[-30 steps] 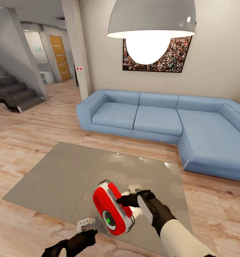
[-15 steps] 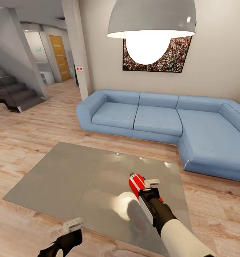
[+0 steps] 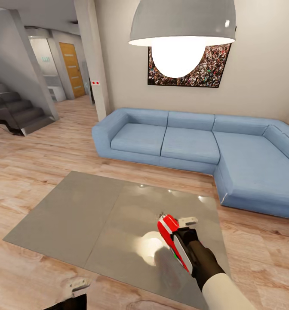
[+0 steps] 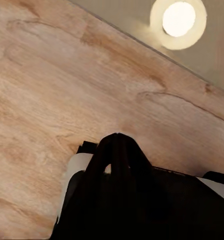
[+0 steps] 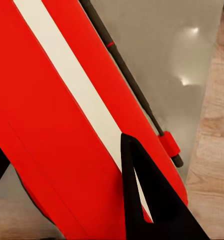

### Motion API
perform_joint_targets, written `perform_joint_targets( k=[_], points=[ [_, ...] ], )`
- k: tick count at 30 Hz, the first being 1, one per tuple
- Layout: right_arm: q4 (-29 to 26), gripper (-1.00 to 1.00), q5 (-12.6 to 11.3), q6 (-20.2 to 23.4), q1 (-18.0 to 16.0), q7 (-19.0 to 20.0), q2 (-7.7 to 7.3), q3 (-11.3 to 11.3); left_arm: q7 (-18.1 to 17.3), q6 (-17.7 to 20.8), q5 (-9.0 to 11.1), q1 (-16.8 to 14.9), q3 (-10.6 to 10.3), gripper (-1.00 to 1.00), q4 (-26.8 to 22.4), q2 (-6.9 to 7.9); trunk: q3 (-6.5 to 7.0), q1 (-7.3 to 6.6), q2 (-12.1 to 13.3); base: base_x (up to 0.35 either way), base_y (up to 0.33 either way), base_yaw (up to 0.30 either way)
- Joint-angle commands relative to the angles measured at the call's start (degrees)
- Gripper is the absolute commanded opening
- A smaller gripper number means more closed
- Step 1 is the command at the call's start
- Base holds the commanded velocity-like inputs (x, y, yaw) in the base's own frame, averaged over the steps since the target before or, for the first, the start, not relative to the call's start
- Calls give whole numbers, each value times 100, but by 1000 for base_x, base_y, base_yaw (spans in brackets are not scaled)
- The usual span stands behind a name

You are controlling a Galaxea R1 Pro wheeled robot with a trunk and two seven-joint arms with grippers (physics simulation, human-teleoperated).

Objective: Turn on the radio receiver that's on the table in the living room.

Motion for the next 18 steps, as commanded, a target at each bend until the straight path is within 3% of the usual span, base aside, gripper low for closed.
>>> perform_joint_targets(
  k=[1, 6, 9, 11, 18],
  points=[
    [-158, -100, 33, 169, 78, 84, -11, 1, 0, 166, 3, 0, -1, -100, -43, 30, 1, 0, -1, 0, 0, 0],
    [-561, -100, 44, 555, 269, 288, -41, 1, 1, 517, 3, 0, 78, -100, -273, 97, 1, 0, -1, 0, 0, 0],
    [-661, -100, 48, 597, 296, 313, -62, 1, -12, 559, 37, 5, 529, -100, -429, 76, 1, 0, -1, 0, 0, 0],
    [-702, -100, 42, 604, 304, 317, -71, 1, -20, 569, 43, 61, 657, -100, -546, 72, 1, 0, -1, 0, 0, 0],
    [-905, -100, 29, 616, 382, 319, -90, 1, -25, 601, 46, 339, 743, -100, -976, 64, 1, 0, -1, 0, 0, 0]
  ],
)
